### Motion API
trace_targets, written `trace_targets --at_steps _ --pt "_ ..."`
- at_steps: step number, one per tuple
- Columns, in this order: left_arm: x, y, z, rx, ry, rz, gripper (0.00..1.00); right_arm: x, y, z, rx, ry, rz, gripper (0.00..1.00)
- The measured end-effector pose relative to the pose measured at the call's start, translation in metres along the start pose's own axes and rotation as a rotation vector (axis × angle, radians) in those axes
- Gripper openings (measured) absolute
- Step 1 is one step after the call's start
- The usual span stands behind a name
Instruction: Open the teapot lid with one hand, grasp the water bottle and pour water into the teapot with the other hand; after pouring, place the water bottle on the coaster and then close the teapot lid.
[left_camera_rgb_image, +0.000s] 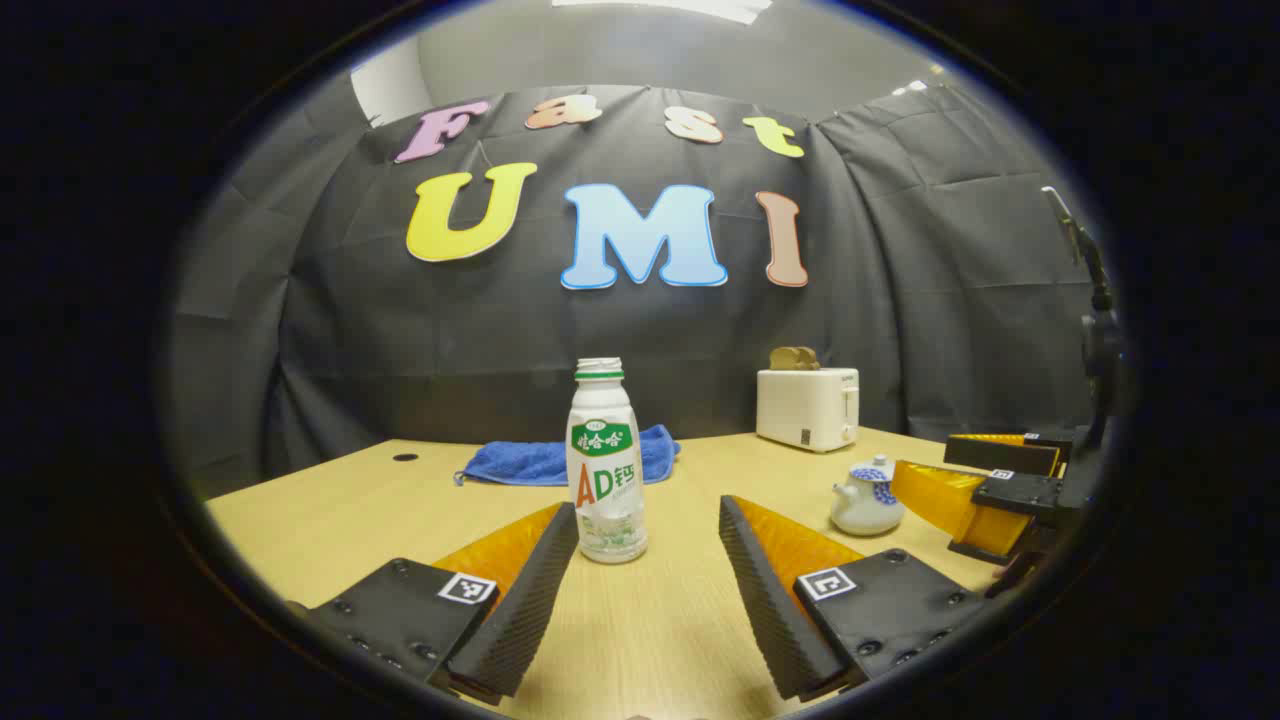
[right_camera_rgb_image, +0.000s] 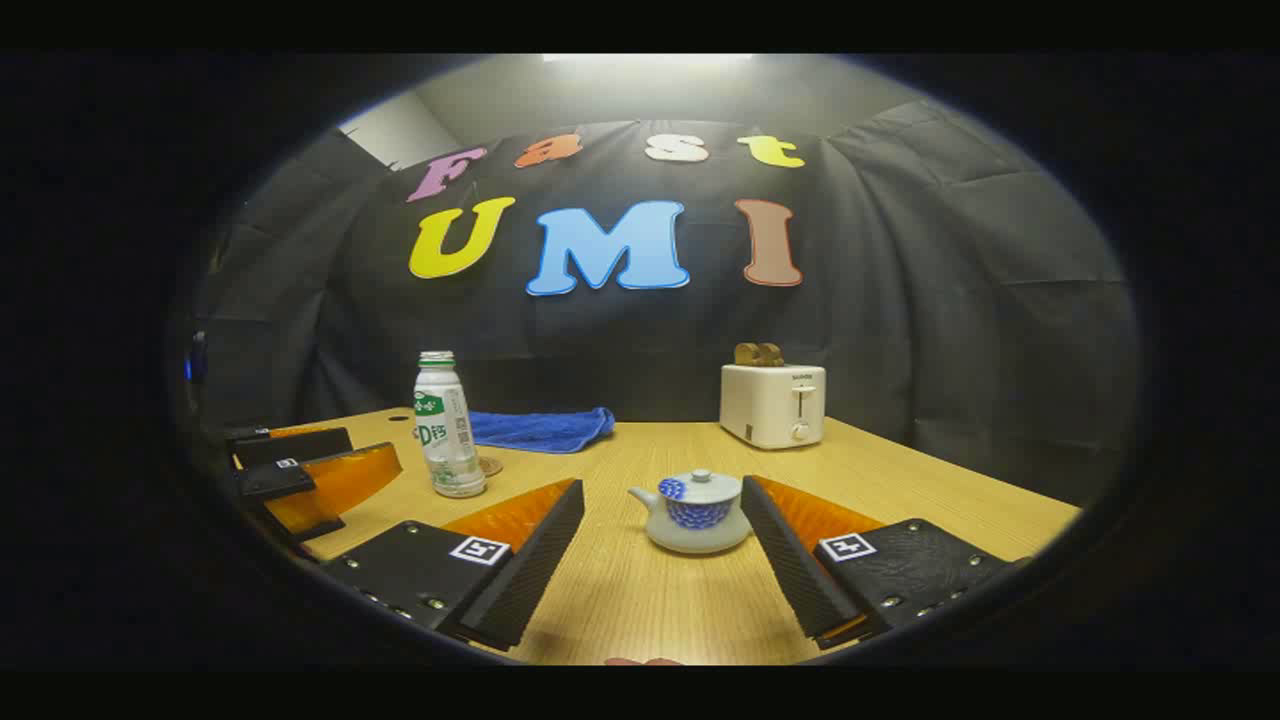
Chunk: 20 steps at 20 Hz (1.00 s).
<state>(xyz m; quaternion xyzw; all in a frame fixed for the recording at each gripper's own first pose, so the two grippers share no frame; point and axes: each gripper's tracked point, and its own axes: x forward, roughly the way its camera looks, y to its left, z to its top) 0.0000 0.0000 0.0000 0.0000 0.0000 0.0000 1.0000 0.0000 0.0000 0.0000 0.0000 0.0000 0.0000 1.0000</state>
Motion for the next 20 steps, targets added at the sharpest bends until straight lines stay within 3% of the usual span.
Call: trace_targets --at_steps 3,20 --pt "-0.0004 -0.0002 -0.0002 0.0 0.0 0.0 0.99 0.0009 -0.0043 -0.0003 0.002 0.002 -0.032 0.97" --pt "-0.0004 0.0017 -0.0001 0.0 0.001 0.008 0.99 0.0022 -0.0012 0.0003 0.003 -0.001 -0.008 0.96"
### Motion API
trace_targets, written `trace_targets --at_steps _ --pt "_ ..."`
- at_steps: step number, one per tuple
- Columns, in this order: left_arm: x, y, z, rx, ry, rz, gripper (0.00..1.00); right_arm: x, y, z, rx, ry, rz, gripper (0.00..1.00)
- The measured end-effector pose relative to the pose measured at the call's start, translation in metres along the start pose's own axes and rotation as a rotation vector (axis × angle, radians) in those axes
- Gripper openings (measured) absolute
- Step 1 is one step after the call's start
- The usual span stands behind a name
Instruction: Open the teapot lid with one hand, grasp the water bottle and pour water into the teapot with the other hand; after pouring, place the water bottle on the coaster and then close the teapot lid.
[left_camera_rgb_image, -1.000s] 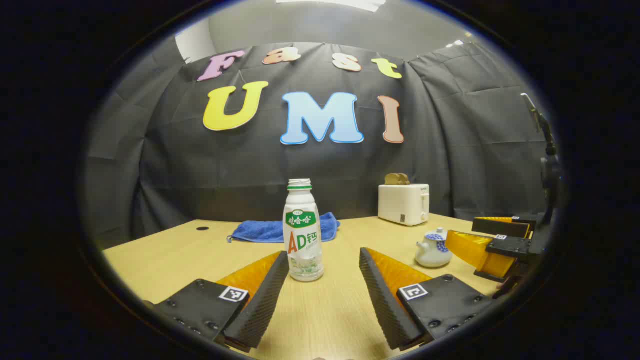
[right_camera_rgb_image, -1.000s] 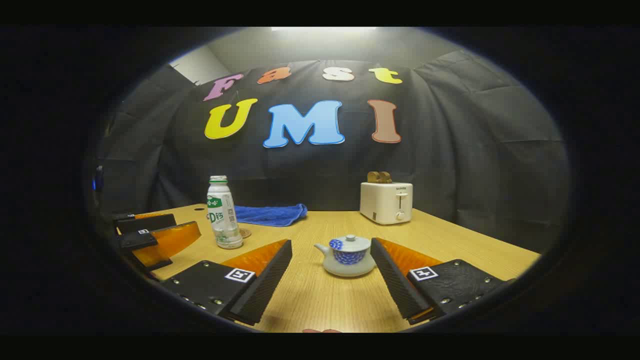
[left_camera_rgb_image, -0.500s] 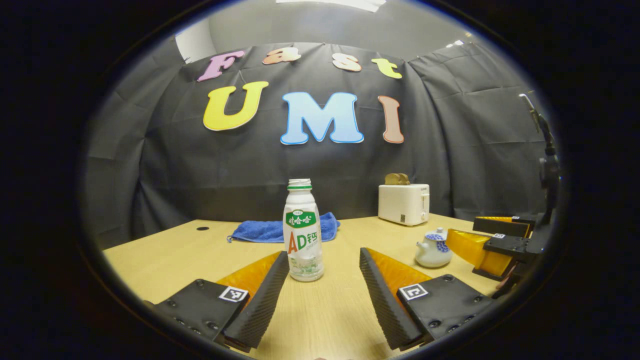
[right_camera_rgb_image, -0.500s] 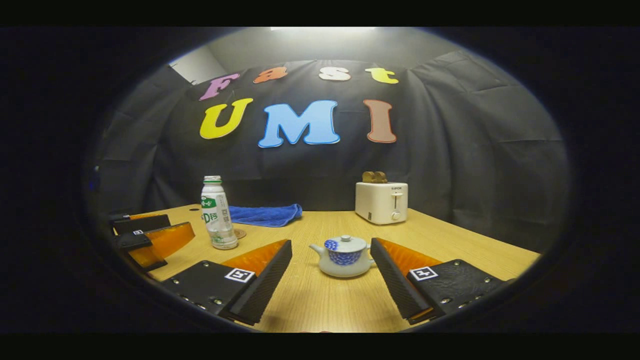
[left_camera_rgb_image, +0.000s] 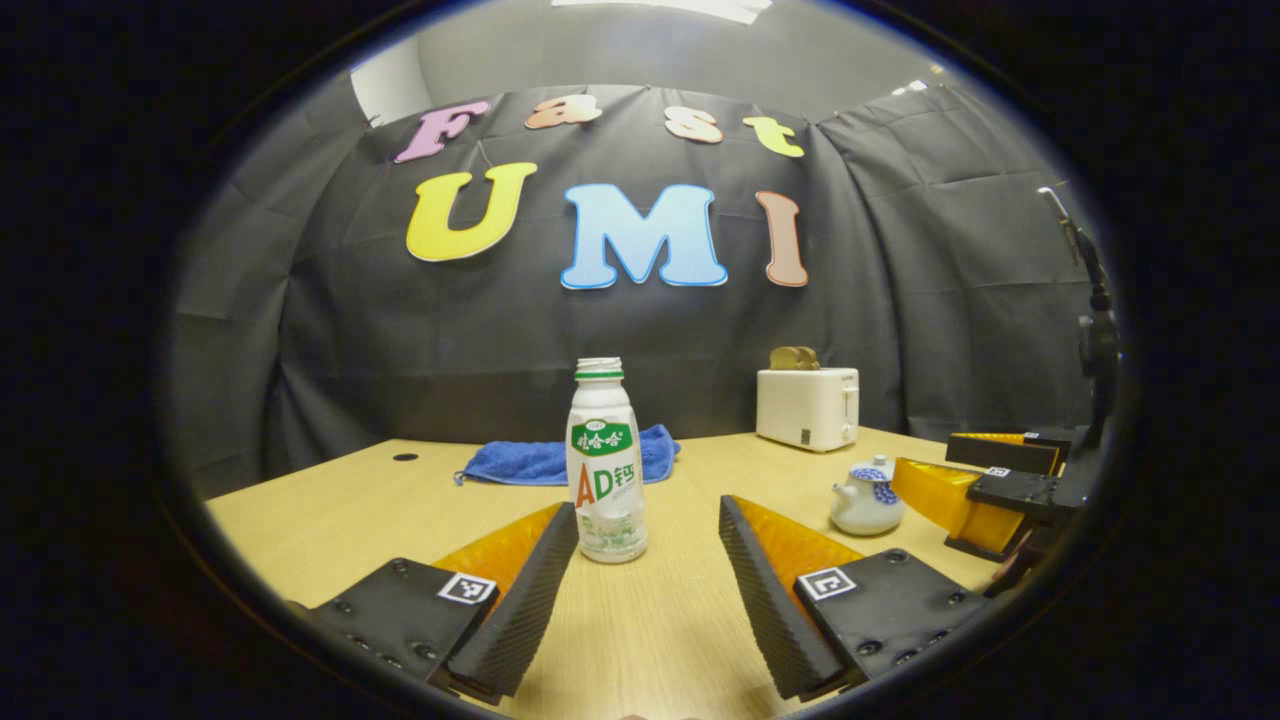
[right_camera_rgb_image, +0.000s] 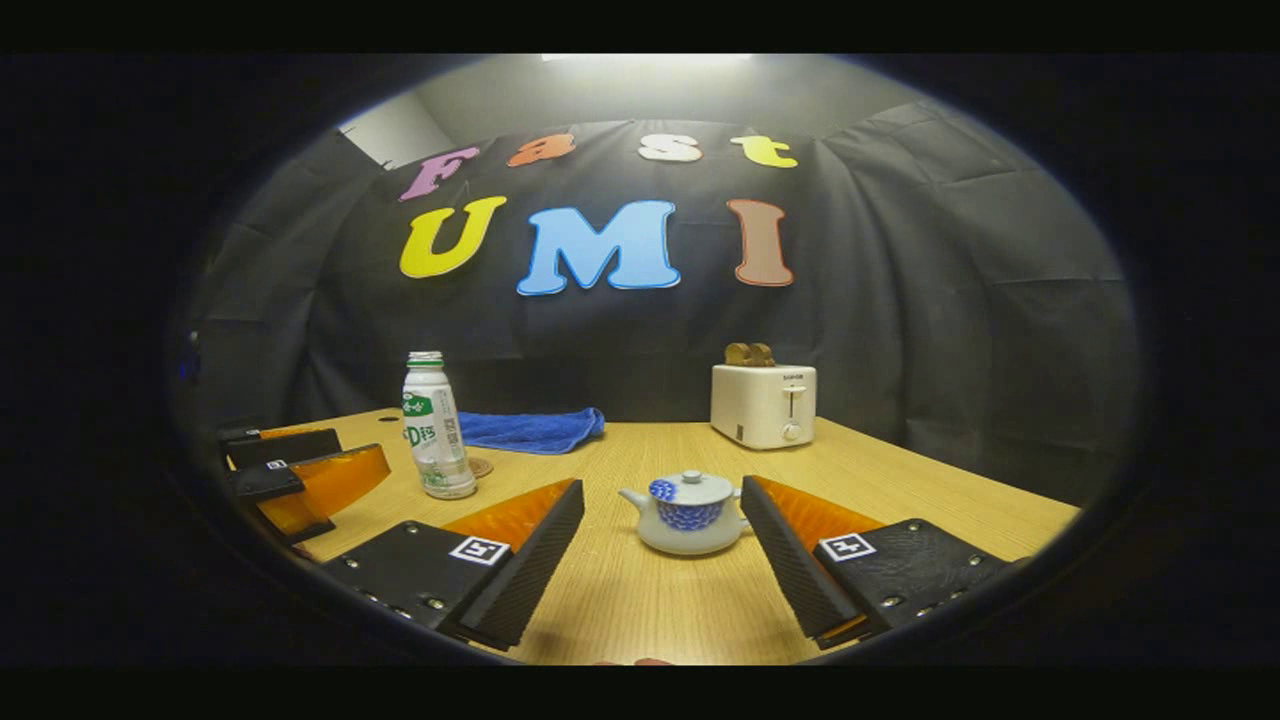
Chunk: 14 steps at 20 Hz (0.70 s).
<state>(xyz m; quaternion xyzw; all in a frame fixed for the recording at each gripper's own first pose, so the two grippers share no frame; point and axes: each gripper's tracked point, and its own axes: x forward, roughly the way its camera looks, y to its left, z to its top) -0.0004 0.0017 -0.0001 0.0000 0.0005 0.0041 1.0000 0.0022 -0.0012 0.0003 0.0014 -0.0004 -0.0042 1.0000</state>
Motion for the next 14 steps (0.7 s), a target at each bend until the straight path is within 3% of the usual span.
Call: trace_targets --at_steps 7,12,13,14 --pt "0.011 -0.009 0.0 -0.001 -0.003 -0.064 0.99 0.028 -0.005 -0.007 0.082 0.069 0.023 0.97" --pt "0.026 0.007 0.008 0.032 -0.029 -0.035 0.89 0.054 -0.012 -0.012 0.076 0.107 0.004 0.95" --pt "0.029 0.009 0.009 0.037 -0.03 -0.035 0.99 0.059 -0.012 -0.014 0.072 0.119 0.005 0.95" --pt "0.033 0.01 0.011 0.036 -0.03 -0.037 0.99 0.062 -0.013 -0.015 0.058 0.123 -0.004 0.95"
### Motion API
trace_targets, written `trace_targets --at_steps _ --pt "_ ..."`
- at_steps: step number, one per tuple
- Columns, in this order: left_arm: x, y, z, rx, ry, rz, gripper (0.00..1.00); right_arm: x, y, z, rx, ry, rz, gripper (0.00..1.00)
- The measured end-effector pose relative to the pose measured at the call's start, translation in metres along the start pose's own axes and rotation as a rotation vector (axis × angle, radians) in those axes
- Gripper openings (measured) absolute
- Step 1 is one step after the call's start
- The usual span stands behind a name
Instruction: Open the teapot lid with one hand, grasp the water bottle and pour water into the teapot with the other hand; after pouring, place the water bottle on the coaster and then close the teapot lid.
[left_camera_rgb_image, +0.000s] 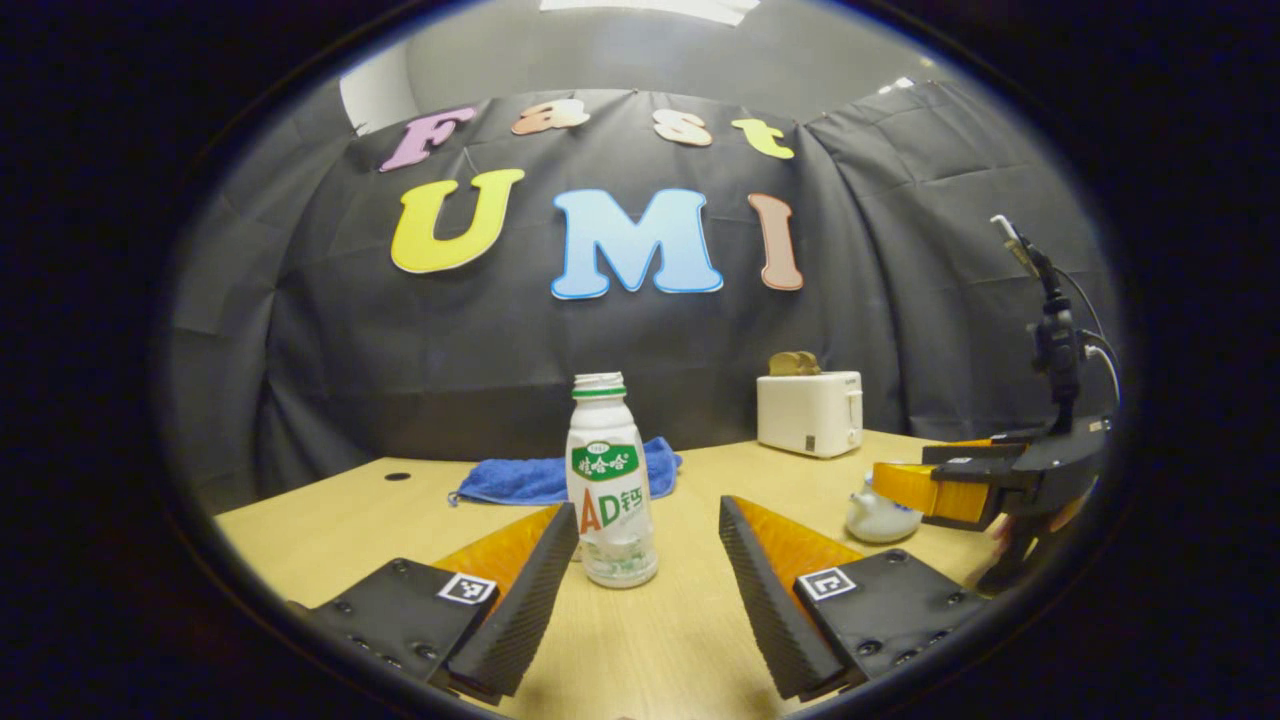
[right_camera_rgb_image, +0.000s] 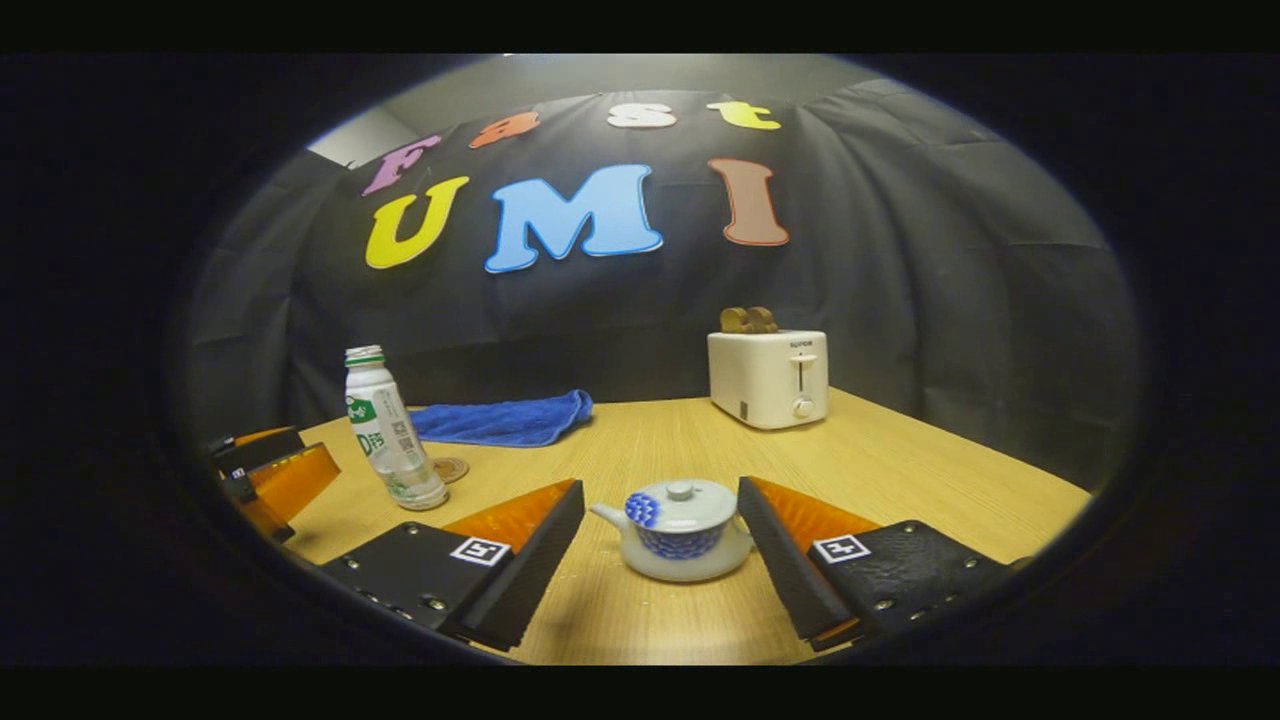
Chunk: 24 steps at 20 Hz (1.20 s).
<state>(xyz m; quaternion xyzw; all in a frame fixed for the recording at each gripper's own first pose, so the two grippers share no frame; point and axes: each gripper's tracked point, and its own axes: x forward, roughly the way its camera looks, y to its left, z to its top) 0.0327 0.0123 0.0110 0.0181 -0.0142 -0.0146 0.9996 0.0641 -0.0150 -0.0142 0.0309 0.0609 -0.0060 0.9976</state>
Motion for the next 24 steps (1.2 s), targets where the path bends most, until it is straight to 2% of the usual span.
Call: trace_targets --at_steps 1,3,4,5,6,7,9,11,12,13,14,15,19,23,24 --pt "0.004 0.001 -0.001 -0.007 0.002 -0.002 0.89 0.003 -0.002 0.001 -0.013 0.0 -0.005 0.92" --pt "0.01 0.004 0.0 -0.027 0.005 -0.006 0.89 0.005 -0.004 0.001 -0.032 0.0 -0.017 0.89" --pt "0.012 0.007 -0.001 -0.031 0.008 -0.002 0.89 0.006 -0.006 0.002 -0.036 0.004 -0.025 0.81" --pt "0.014 0.01 -0.001 -0.032 0.011 0.003 0.89 0.007 -0.009 0.003 -0.035 0.0 -0.031 0.77" --pt "0.015 0.013 -0.001 -0.031 0.011 0.009 0.94 0.005 -0.009 0.007 -0.021 0.0 -0.031 0.63" --pt "0.017 0.014 0.0 -0.031 0.01 0.011 0.94 0.009 -0.012 0.006 -0.011 0.0 -0.034 0.54" --pt "0.017 0.017 0.001 -0.029 0.007 0.013 0.94 0.008 -0.01 0.005 -0.031 0.006 -0.035 0.23" --pt "0.02 0.019 0.003 -0.033 0.002 0.013 0.95 0.007 -0.008 0.005 -0.084 0.005 -0.035 0.24" --pt "0.022 0.02 0.002 -0.032 0.005 0.015 0.96 0.008 -0.006 0.007 -0.087 0.003 -0.03 0.09" --pt "0.024 0.023 0.001 -0.031 0.01 0.019 0.97 0.01 -0.007 0.007 -0.102 -0.001 -0.04 0.24" --pt "0.026 0.024 -0.001 -0.03 0.017 0.019 0.99 -0.006 -0.009 0.016 -0.101 -0.004 -0.042 0.13" --pt "0.028 0.025 -0.001 -0.029 0.021 0.018 0.99 0.011 -0.008 0.008 -0.118 -0.003 -0.048 0.01" --pt "0.032 0.032 -0.004 -0.025 0.029 0.028 0.96 0.012 -0.005 0.012 -0.158 -0.021 -0.032 0.01" --pt "0.034 0.037 -0.006 -0.043 0.024 0.035 0.94 0.002 0.002 0.036 -0.165 -0.106 -0.016 0.0" --pt "0.036 0.038 -0.007 -0.047 0.024 0.036 0.99 0.0 0.005 0.036 -0.167 -0.109 -0.005 0.01"
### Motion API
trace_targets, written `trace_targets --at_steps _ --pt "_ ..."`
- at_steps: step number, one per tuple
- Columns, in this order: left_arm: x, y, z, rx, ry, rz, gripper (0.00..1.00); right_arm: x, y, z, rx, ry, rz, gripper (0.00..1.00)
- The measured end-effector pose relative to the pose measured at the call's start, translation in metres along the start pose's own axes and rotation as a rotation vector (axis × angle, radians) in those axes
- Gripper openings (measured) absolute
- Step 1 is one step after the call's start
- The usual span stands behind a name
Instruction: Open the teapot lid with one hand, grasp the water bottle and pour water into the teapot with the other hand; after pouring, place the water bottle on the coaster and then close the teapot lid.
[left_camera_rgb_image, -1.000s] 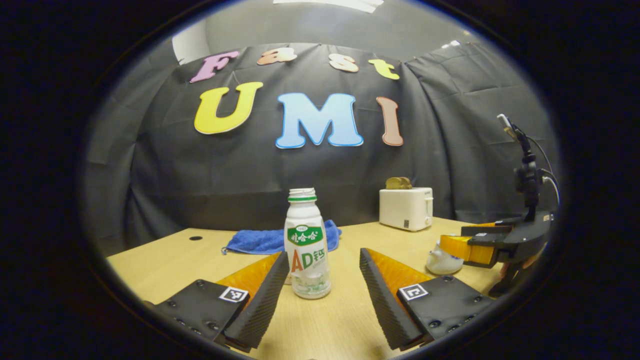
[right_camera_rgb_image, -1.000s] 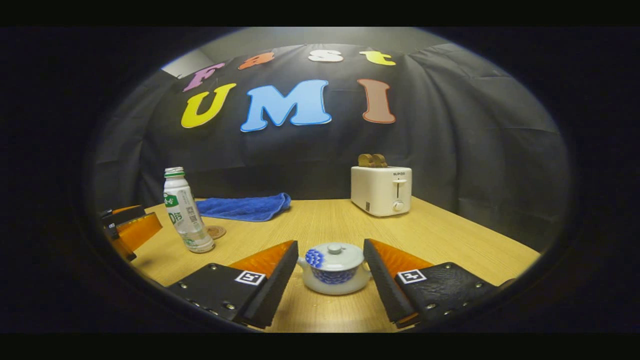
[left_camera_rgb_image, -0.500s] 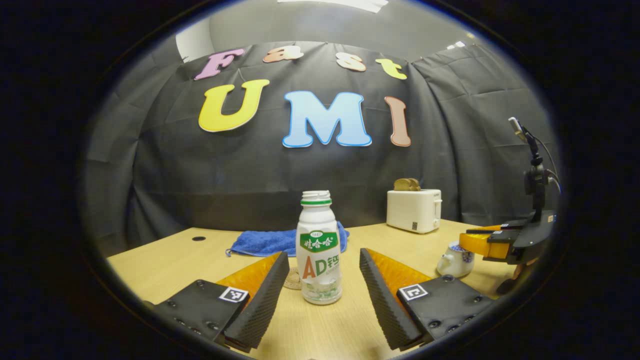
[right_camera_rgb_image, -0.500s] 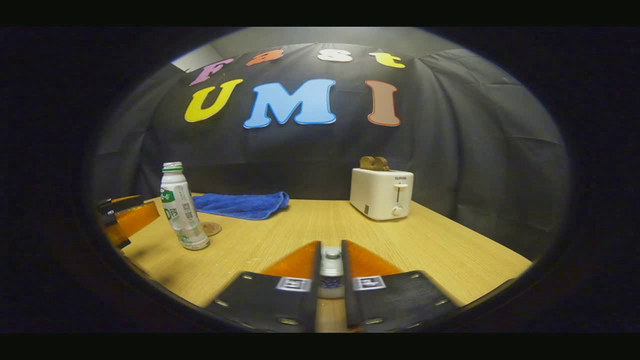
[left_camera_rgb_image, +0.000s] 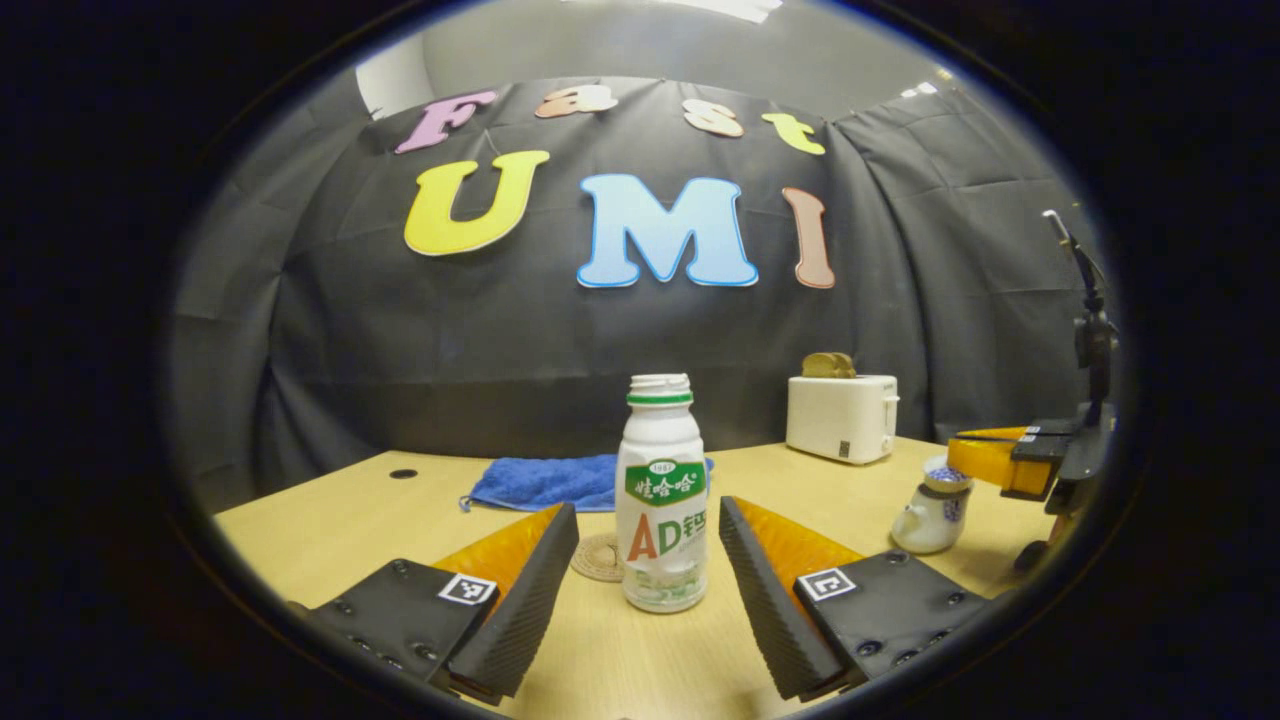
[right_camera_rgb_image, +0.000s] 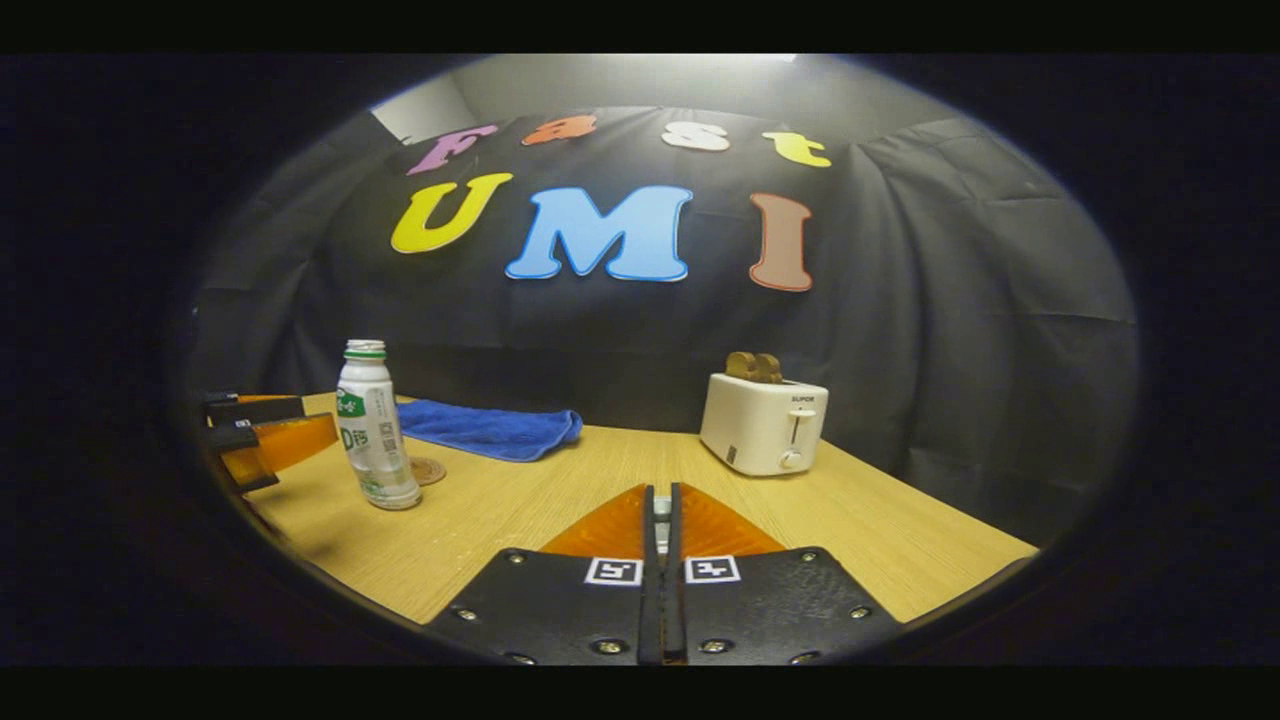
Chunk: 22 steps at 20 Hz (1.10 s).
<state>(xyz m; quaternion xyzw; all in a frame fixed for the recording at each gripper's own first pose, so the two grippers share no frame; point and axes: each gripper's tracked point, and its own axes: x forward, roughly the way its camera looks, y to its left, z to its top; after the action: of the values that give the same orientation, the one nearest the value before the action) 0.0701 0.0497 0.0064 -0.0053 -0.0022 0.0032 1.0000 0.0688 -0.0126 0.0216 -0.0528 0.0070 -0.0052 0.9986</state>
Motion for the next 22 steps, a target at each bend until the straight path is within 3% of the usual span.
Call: trace_targets --at_steps 7,8,17,18,20,21,22 --pt "0.027 -0.001 -0.004 0.022 0.012 0.007 0.98 -0.009 0.018 0.012 0.017 -0.026 0.059 0.01" --pt "0.033 -0.002 -0.005 0.015 0.017 0.0 0.98 -0.01 0.02 0.013 0.016 -0.029 0.065 0.17" --pt "0.073 -0.013 -0.03 0.013 0.085 -0.031 0.99 -0.016 0.019 0.017 0.021 -0.043 0.082 0.17" --pt "0.066 -0.007 -0.026 0.0 0.086 0.002 0.99 -0.018 0.018 0.02 0.027 -0.053 0.082 0.01" --pt "0.069 -0.009 -0.017 -0.005 0.056 -0.014 0.87 -0.023 0.018 0.026 0.04 -0.071 0.09 0.01" --pt "0.07 -0.012 -0.02 0.0 0.058 -0.016 0.95 -0.028 0.018 0.027 0.042 -0.076 0.095 0.01" --pt "0.07 -0.012 -0.02 0.011 0.057 -0.01 0.92 -0.033 0.019 0.028 0.042 -0.077 0.103 0.01"
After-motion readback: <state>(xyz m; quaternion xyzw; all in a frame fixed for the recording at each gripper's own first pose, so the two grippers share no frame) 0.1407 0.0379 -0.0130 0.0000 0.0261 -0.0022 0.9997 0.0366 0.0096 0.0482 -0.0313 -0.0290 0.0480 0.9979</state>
